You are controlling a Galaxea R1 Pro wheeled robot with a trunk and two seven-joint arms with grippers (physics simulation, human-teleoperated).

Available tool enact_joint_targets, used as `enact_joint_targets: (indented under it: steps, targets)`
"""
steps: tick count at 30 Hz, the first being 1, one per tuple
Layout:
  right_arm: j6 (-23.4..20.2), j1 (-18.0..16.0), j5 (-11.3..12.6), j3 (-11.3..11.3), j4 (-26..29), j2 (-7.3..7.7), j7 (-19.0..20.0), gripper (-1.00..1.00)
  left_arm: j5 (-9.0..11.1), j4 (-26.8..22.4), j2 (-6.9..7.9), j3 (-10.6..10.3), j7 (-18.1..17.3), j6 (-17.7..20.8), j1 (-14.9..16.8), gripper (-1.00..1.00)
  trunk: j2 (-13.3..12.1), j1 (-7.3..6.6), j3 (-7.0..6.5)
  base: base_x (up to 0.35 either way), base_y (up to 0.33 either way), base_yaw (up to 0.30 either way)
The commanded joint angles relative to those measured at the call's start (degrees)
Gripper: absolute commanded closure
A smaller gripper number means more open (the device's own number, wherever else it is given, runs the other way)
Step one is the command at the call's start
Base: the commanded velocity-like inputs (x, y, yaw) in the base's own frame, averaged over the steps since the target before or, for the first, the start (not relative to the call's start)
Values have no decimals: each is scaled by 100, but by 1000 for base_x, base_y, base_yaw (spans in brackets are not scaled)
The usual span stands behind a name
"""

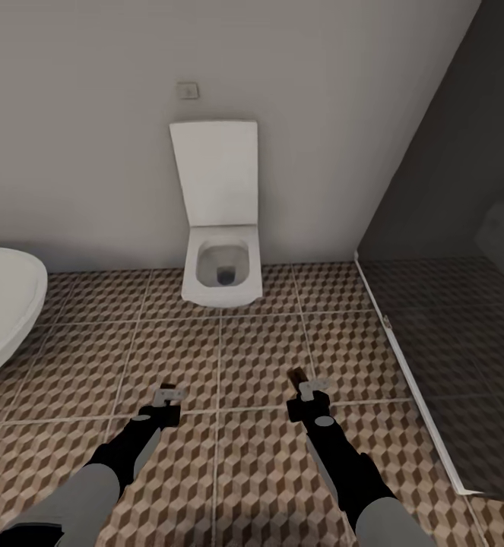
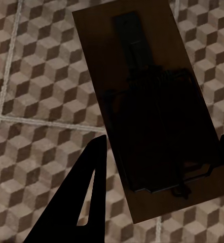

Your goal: Take the four mousetraps from the cabinet in the bathroom and place them on the bathroom floor. Make sure all four end up on the same floor surface, and ensure that at least two of them are either under or directly next to the same bathroom sink.

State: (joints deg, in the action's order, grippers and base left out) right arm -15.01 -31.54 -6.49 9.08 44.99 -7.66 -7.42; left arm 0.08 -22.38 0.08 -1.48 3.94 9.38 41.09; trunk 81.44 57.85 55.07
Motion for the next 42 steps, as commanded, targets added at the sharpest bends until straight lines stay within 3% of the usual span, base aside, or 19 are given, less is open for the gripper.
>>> enact_joint_targets:
  steps: [1, 16, 30, 42]
  targets:
    - [-50, -1, -52, 14, 10, 1, -22, 100, -17, -12, 1, -19, 37, 37, -1, 100, 44, 22, 31, 0, 0, 82]
    - [-46, -1, -55, 14, 10, 1, -22, 100, -15, -12, 1, -19, 37, 37, -1, 100, 645, 352, 437, 0, 0, 88]
    - [-46, -1, -56, 13, 10, 1, -22, 100, -4, -10, -16, -19, 37, 42, -4, 100, 645, 352, 524, 18, 0, 12]
    - [-46, -1, -60, 8, 10, 1, -31, 100, -3, -12, -17, -19, 46, 46, 0, 100, 645, 352, 526, 303, 0, 0]
